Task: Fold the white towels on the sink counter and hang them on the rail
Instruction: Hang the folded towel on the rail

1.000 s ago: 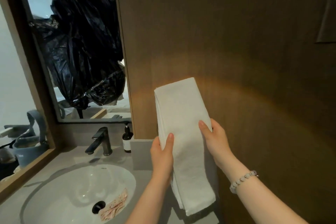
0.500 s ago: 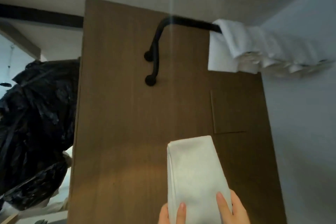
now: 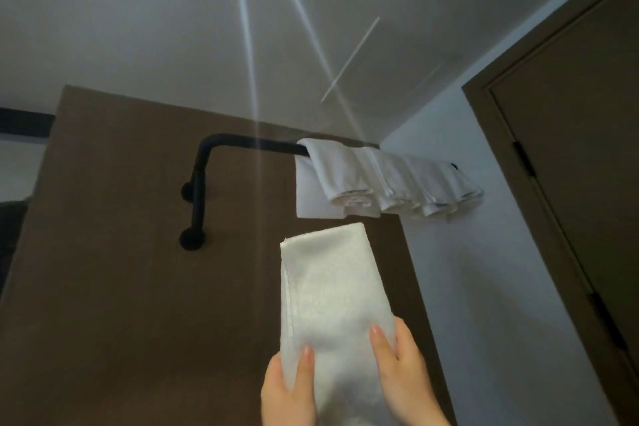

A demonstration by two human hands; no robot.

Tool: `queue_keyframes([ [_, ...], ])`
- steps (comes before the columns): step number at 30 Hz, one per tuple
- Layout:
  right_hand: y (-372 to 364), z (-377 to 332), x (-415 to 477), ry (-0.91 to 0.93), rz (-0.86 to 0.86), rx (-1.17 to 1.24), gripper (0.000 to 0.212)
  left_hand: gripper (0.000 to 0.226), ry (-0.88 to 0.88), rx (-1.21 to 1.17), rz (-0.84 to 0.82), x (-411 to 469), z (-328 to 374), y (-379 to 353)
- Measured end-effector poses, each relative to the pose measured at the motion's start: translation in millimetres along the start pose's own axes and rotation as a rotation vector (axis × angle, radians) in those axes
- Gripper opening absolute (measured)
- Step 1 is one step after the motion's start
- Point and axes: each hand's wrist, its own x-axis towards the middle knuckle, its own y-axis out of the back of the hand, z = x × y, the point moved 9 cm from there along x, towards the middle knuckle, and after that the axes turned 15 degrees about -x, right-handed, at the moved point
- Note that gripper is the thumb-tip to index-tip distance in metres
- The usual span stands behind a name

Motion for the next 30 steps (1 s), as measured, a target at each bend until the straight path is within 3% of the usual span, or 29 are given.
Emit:
queue_keyframes([
  [2,3,-9,21,0.049,-0.010,-0.037,0.028,0.023,-0.118,-0.054,0.103,15,14,-7],
  [5,4,-19,55,0.104,-0.032,0.014,0.022,0.015,-0.188,0.000,0.060,35,38,-37],
  [9,9,-27,98,0.155,0.000,0.146,0.009,0.015,-0.341,0.064,0.062,70,58,-63],
  [19,-10,-77,185,0.380,0.062,0.139,0.019,0.030,-0.451,0.050,0.172,146,87,-73],
  [23,-40,-100,212,0.337,-0.038,0.164,0.026,0.032,-0.448,0.052,0.195,168,117,-62],
  [27,-62,-127,238,0.297,-0.024,0.170,0.040,0.030,-0.488,0.035,0.200,186,152,-56],
  [30,-63,-149,252,0.271,0.012,0.093,0.032,0.028,-0.500,0.032,0.205,205,179,-58],
])
